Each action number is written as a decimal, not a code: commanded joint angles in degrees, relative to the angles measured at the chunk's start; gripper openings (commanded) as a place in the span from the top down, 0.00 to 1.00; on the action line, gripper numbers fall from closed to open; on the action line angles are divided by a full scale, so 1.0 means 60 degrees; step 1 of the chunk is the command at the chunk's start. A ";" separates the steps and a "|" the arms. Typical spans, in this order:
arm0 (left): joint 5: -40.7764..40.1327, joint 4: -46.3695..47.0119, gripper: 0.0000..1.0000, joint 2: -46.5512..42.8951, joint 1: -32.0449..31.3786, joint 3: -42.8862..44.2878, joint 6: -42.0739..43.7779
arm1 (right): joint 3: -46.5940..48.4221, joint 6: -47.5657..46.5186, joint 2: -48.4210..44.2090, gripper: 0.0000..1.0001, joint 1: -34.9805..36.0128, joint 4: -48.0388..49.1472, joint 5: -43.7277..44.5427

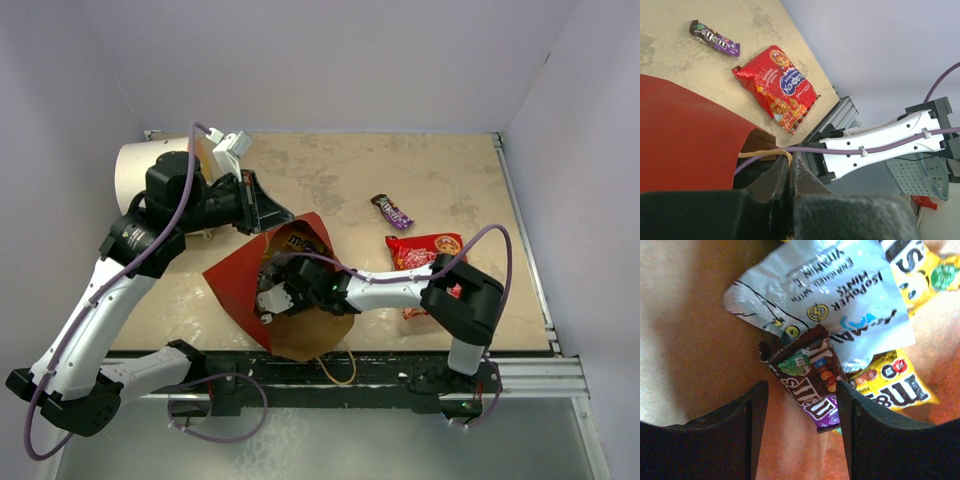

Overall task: Take the snacks out of the paper bag
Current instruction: Take out the snack from the paper bag.

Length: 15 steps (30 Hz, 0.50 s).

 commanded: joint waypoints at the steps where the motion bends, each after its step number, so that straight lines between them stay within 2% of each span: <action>1: 0.0295 0.0838 1.00 -0.0125 -0.0050 0.0055 -0.0213 | 0.0498 -0.0459 0.0263 0.41 -0.0324 0.0771 0.0012; 15: -0.0405 0.0694 1.00 -0.0088 -0.0050 -0.0110 -0.0442 | 0.0751 -0.0969 0.1185 0.48 -0.0580 0.2585 -0.1077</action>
